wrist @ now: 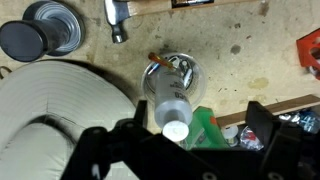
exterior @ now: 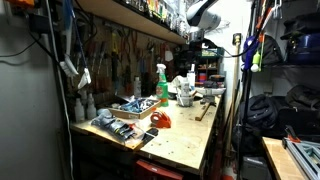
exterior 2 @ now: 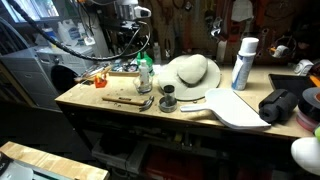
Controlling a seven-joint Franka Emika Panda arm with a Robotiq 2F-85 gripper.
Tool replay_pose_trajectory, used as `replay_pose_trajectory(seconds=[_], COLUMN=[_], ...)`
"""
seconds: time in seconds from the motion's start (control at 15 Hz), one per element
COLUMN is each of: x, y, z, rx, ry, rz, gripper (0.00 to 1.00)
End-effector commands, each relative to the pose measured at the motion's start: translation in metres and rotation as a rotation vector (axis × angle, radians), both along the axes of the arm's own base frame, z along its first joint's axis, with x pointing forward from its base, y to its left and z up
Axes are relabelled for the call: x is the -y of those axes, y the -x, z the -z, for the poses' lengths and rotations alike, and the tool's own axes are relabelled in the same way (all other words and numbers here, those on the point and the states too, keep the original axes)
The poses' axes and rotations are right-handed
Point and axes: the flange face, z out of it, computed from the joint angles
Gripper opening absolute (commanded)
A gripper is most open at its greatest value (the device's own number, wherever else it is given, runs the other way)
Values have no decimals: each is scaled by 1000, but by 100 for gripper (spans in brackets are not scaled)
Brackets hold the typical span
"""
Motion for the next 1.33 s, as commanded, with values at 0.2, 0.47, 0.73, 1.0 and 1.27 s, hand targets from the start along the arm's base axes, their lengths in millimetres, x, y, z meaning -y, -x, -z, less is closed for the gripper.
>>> replay_pose_trajectory(seconds=[0.2,0.47,0.73,1.0,1.27], x=[9,17,6,-1,-3], y=[-28,-32,-25,-27,-29], z=[50,73,86,92,96], rx=[67,48,-11,9,39], ry=[49,71,32,21,38], rz=[124,170,133,125,135], gripper=[100,100,100,97,86])
